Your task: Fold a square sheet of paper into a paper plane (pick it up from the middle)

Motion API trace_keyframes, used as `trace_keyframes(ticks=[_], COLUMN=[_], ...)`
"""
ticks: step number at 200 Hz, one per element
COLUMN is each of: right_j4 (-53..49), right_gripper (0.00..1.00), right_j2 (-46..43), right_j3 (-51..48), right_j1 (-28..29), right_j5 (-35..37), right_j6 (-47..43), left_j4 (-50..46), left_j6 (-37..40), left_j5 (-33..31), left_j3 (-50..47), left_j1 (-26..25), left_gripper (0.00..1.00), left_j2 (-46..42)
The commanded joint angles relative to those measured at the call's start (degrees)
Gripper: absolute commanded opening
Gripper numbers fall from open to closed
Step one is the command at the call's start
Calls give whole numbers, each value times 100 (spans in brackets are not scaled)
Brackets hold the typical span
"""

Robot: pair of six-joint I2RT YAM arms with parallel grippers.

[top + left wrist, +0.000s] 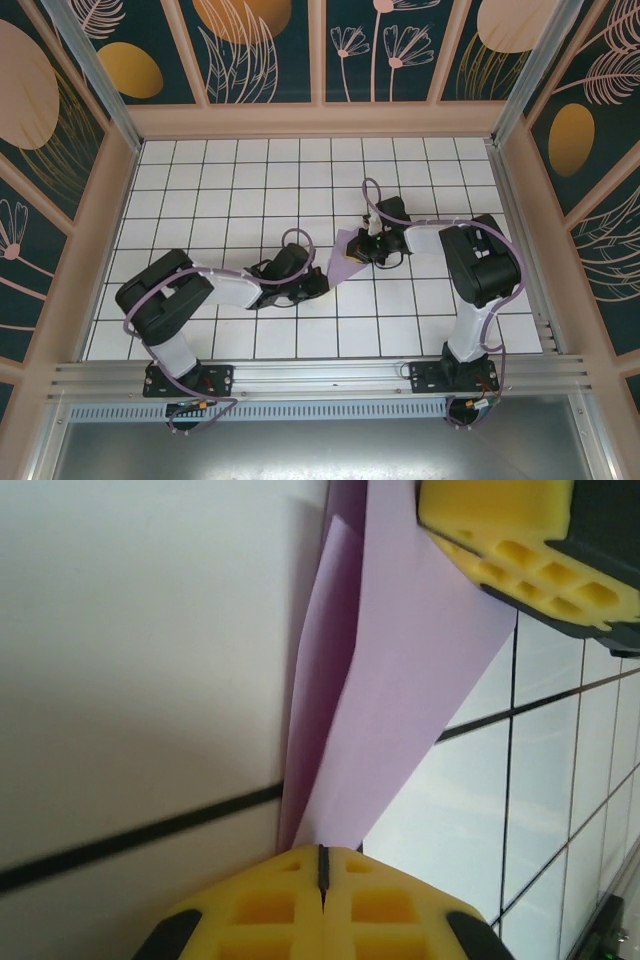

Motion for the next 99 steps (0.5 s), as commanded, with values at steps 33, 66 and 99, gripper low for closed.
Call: trace_keyframes(ticks=[33, 66, 99], right_j4=[-614, -590, -595], right_gripper=[0, 0, 0], right_j2=[481, 491, 495], right_j3=[-192, -189, -186], right_j1=[-25, -19, -22], right_j5=[959, 951, 926], right_j6=[-104, -106, -109], left_j4=[-157, -8, 98], left_j6=[395, 278, 194], left_j5=[-474, -349, -209], left_j3=[111, 315, 398], left_j1=[11, 11, 16], left_gripper=[0, 0, 0], left_j2=[-609, -64, 185])
